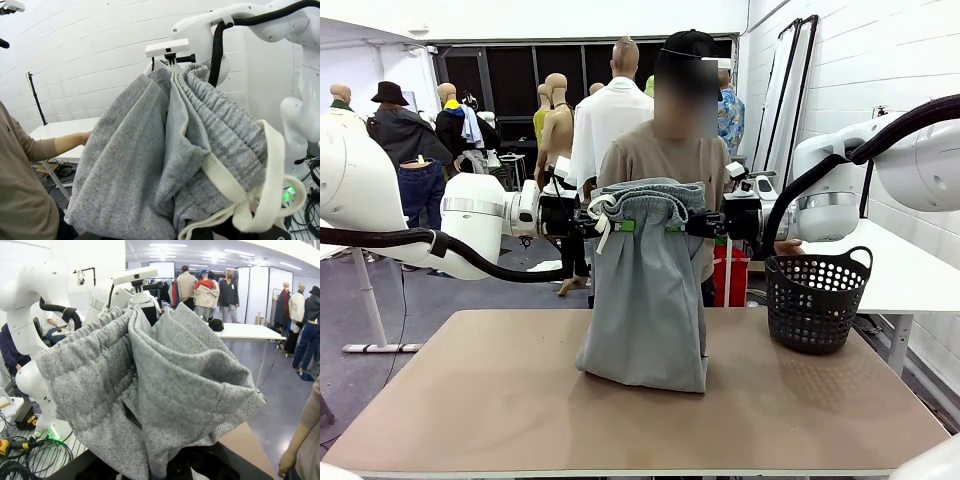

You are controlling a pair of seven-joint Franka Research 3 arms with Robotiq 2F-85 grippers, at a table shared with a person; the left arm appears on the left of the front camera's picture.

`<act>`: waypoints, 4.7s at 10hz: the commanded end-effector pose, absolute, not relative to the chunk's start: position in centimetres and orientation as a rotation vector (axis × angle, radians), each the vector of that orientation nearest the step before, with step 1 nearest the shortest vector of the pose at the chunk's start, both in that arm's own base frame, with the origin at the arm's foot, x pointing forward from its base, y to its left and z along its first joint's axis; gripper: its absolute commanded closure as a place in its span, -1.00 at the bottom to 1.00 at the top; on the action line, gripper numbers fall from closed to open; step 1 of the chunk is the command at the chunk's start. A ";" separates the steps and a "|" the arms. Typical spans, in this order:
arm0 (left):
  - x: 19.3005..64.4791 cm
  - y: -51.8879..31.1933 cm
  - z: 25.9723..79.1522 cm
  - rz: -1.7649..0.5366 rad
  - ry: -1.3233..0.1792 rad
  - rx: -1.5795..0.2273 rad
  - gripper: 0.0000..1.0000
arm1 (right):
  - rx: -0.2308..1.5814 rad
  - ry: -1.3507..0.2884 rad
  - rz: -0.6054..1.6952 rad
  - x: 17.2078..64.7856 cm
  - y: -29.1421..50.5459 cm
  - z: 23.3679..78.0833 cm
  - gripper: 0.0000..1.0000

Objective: Fold the training pants.
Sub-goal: Fold the Training pants in half.

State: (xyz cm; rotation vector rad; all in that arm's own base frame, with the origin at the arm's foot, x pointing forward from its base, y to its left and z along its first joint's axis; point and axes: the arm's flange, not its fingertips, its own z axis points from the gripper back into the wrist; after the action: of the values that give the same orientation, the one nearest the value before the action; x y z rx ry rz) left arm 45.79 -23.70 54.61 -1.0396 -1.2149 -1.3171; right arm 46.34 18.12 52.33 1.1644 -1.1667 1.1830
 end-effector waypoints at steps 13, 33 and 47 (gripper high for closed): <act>55.6 -23.9 56.7 -1.226 -1.160 -1.037 1.00 | 1.177 -1.076 1.338 55.8 20.8 55.6 1.00; 65.7 -24.1 60.9 -1.135 -1.173 -0.878 1.00 | 1.068 -1.057 1.546 70.2 24.0 60.0 1.00; 60.4 -21.8 53.8 -0.912 -1.029 -1.058 1.00 | 1.208 -1.011 1.404 65.6 22.5 53.0 1.00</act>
State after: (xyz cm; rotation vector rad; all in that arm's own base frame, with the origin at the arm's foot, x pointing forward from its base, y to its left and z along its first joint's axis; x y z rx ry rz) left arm 62.23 -22.52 53.63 -1.0177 -1.0692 -0.9475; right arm 68.64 22.87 53.30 1.1784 -0.9966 1.4679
